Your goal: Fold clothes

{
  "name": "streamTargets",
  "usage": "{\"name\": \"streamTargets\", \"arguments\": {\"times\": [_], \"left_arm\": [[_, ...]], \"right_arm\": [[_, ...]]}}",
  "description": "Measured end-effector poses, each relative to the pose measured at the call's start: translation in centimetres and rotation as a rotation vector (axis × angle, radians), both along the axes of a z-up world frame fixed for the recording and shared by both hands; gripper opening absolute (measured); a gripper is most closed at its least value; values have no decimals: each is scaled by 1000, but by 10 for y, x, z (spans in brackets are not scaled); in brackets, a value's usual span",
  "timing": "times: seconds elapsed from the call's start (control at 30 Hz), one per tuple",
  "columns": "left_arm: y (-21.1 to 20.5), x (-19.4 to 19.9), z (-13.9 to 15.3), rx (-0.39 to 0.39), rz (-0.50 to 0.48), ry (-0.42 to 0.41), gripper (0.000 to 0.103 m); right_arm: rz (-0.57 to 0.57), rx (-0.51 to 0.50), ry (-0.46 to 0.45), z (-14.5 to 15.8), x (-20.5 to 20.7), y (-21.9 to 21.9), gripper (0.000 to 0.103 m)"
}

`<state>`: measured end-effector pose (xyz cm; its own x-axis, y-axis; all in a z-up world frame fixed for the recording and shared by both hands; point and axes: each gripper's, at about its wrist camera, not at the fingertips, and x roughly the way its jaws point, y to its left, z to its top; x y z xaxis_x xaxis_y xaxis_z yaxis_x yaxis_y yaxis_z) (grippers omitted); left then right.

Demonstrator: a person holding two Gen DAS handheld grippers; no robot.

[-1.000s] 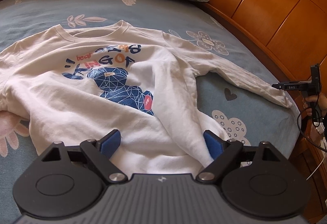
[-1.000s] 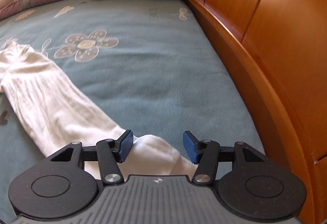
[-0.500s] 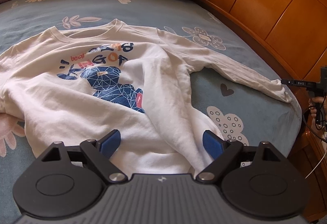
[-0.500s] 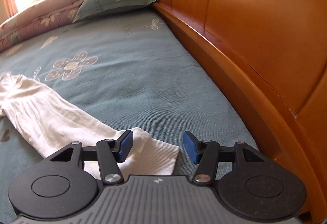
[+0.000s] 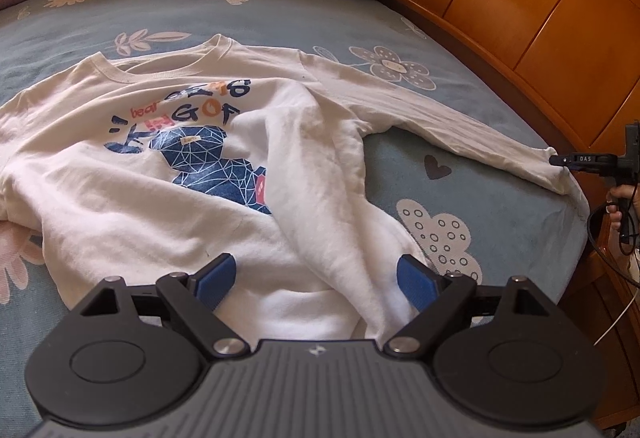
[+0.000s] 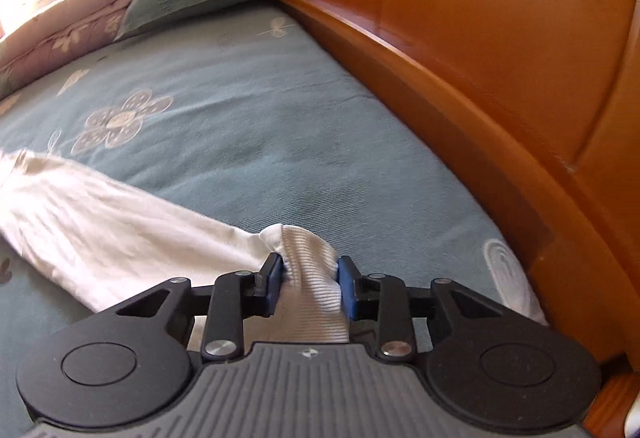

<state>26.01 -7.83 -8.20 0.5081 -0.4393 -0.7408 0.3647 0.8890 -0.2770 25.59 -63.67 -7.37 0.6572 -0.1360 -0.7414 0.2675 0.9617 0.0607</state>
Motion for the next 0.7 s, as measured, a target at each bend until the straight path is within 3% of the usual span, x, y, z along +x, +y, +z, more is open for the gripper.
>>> {"name": "streamTargets", "arguments": {"times": [0.13,0.23,0.37,0.43,0.5,0.63,0.7], "left_arm": [[-2,0,-1,1,-7,4,88],[-3,0,-1,-3,-10,5,88],[-5,-1,0,3,-17,6,88],[-4,-1,0,2,-17,6,88],[-3,-1,-1,6,-20,6,88],[-3,2,0,17,-11,7,88],[-2,-1,4,12,-9,-8,88]], "right_arm": [[32,-138,-41,21,6,20,58],[155,-132,-77,27,26,41,59],[292,-151,20,2,69,68,58],[330,-136,81,-13,81,74,43],[304,-143,69,-15,86,76,10],[218,-131,42,-17,97,75,9],[167,-138,15,-10,104,77,13]]}}
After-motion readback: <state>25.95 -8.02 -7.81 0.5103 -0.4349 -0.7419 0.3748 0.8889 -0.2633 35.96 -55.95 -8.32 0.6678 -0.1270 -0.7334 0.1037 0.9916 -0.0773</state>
